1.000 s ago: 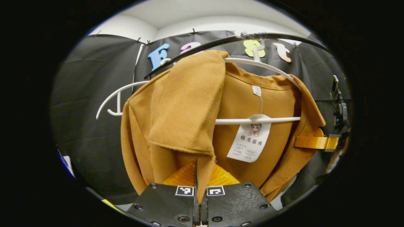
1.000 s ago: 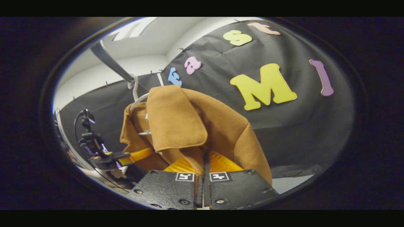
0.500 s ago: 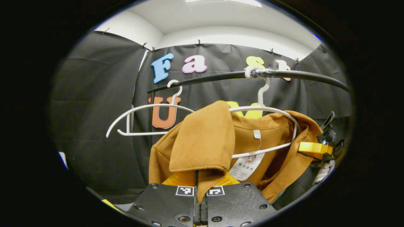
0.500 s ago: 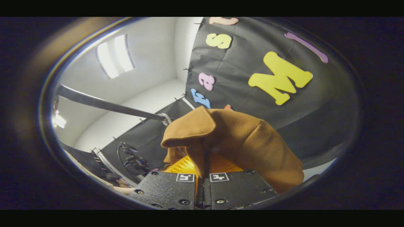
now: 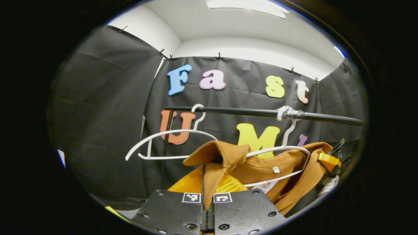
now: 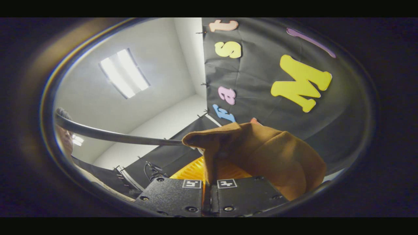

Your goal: Grasp the clothes on the hanger with both hands and then place them into the laundry hamper below.

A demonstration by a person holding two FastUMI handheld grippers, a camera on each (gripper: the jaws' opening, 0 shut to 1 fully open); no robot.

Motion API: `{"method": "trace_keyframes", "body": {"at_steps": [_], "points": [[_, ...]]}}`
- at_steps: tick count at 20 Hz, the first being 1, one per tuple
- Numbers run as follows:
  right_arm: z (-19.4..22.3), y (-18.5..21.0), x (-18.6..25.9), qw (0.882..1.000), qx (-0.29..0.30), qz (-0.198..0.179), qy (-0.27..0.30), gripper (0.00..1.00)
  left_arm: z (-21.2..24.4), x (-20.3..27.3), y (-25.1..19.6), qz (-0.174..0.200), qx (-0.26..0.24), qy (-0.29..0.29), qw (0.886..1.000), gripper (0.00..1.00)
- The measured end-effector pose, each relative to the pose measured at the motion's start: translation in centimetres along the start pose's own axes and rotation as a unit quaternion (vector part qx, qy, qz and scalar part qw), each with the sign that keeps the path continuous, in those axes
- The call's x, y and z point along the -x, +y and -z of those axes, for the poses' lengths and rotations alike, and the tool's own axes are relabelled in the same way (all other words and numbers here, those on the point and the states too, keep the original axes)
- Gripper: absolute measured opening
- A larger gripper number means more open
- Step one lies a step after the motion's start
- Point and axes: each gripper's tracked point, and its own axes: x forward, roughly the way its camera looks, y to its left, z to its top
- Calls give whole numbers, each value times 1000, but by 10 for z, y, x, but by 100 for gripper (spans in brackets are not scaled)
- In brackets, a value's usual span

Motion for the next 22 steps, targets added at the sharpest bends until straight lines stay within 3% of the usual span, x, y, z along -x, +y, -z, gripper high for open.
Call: {"method": "trace_keyframes", "body": {"at_steps": [5,6,11,22], "points": [[-47,-5,8,997,-16,4,-75,4,-29,-15,26,-27,-17,-17,999,0],[-53,-7,8,997,-9,6,-80,4,-32,-20,30,-28,-25,-16,999,5],[-71,-34,18,993,22,56,-97,3,-3,-35,41,-23,-38,27,999,5],[-84,-64,38,987,-9,90,-136,4,23,-41,41,-16,-7,51,999,5]]}}
